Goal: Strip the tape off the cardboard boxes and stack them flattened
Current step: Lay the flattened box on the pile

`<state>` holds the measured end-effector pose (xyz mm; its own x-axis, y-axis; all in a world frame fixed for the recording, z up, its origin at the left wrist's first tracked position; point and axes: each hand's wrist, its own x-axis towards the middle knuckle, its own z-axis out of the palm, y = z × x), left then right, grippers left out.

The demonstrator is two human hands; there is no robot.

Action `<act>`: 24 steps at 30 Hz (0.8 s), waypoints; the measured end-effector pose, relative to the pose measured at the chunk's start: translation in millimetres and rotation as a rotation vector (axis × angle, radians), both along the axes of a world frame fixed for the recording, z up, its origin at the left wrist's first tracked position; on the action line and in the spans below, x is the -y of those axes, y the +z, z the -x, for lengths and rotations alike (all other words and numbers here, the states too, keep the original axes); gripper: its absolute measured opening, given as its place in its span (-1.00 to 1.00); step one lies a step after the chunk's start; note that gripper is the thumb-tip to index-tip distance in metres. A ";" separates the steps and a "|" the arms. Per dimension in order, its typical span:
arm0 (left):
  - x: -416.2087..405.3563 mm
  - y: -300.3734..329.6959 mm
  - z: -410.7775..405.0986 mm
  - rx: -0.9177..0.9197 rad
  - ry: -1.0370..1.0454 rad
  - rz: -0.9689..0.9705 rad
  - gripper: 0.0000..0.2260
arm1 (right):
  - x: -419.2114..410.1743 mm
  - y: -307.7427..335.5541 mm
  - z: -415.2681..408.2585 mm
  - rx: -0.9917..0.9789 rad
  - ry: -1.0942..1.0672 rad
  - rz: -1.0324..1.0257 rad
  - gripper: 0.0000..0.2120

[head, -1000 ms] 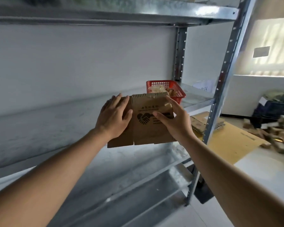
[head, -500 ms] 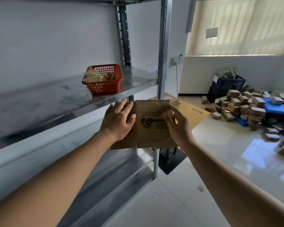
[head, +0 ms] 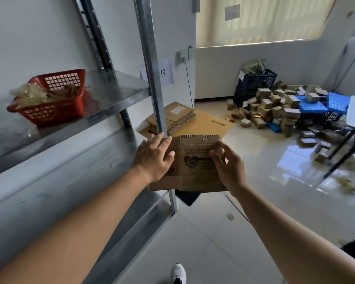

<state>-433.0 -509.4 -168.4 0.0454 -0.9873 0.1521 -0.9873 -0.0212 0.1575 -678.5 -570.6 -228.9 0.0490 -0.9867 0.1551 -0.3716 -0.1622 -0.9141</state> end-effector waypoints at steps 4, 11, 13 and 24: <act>64.9 -16.6 -0.4 -0.003 -0.056 -0.015 -0.46 | 53.0 -19.2 8.2 -0.010 -0.057 -0.023 -0.53; 174.9 -43.9 2.0 -0.084 -0.151 -0.081 -0.46 | 152.7 -40.9 17.2 -0.068 -0.155 -0.068 -0.52; 203.4 -48.5 1.8 -0.091 -0.160 -0.091 -0.46 | 178.0 -45.1 18.3 -0.076 -0.169 -0.076 -0.51; 350.4 -75.4 3.4 -0.091 -0.065 -0.182 -0.43 | 335.7 -78.8 17.3 -0.064 -0.051 -0.174 -0.51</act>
